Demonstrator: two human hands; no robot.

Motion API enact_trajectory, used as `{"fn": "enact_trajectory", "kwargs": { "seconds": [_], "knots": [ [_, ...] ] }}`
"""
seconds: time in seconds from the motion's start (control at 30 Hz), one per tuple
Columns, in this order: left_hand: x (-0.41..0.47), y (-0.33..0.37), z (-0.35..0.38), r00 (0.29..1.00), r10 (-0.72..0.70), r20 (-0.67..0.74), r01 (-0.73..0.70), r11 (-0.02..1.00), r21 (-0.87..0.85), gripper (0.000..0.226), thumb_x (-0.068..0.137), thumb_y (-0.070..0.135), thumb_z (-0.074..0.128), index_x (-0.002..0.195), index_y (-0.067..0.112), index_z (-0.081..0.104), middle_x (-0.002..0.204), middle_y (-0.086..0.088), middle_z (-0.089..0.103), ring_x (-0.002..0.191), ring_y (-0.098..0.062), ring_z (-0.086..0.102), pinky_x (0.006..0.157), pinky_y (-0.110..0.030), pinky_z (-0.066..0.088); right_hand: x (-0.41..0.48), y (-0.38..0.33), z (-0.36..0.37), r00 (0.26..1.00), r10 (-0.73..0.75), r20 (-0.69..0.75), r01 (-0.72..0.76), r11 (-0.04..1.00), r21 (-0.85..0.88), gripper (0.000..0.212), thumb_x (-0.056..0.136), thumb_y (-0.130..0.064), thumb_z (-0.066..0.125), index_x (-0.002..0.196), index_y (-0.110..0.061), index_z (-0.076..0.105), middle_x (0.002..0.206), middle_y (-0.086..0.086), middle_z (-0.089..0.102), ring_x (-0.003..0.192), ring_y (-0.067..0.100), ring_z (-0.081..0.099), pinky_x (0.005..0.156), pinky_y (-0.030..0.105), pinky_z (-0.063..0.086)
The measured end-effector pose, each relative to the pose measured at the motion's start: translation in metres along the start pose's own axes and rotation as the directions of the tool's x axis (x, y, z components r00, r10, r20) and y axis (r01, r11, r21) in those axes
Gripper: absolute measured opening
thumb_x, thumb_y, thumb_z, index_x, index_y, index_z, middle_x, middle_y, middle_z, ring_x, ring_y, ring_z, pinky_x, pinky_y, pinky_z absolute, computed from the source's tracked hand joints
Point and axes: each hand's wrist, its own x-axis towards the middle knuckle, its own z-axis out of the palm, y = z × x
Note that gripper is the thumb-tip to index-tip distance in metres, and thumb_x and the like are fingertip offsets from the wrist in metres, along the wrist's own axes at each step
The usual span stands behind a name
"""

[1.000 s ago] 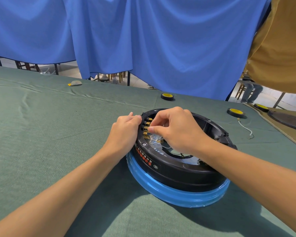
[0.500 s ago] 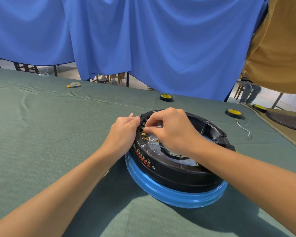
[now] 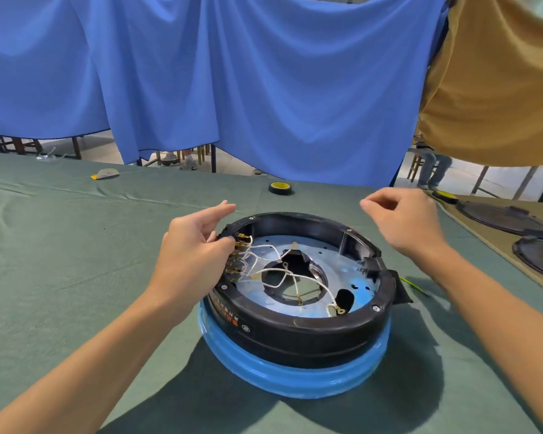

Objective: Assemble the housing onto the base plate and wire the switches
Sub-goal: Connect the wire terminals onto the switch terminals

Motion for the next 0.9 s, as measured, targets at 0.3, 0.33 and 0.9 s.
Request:
{"fn": "enact_trajectory", "kwargs": {
  "seconds": [0.3,0.33,0.9],
  "knots": [
    [-0.006,0.003,0.005,0.998,0.054,-0.032,-0.055,0.998,-0.016,0.068,0.079,-0.023,0.046,0.102,0.037,0.068,0.125,0.012,0.064,0.115,0.008,0.057,0.081,-0.001,0.043,0.01,0.122,0.009,0.897,0.417,0.148,-0.278,0.792,-0.543,0.052,0.094,-0.065,0.032,0.129,-0.036,0.058,0.147,0.015,0.039,0.138,0.035,0.023,0.108,0.048,0.025],
    [-0.007,0.002,0.005,0.998,0.052,-0.047,-0.053,0.998,-0.03,0.065,0.079,-0.022,0.046,0.099,0.036,0.069,0.123,0.01,0.066,0.111,0.008,0.06,0.083,-0.005,0.046,0.011,0.124,0.01,0.885,0.434,0.167,-0.271,0.773,-0.574,0.054,0.093,-0.066,0.029,0.128,-0.036,0.057,0.144,0.014,0.043,0.136,0.036,0.026,0.107,0.048,0.025],
    [-0.015,0.016,0.004,0.991,0.136,-0.014,-0.136,0.991,0.002,0.032,0.085,0.001,0.068,0.097,0.031,0.075,0.1,0.017,0.074,0.1,0.002,0.067,0.084,-0.015,0.051,-0.006,-0.024,-0.009,0.98,-0.127,-0.156,0.15,0.977,0.149,0.025,0.082,-0.027,0.073,0.064,-0.01,0.069,0.052,-0.008,0.06,0.049,0.008,0.051,0.066,0.025,0.04]
  ]
}}
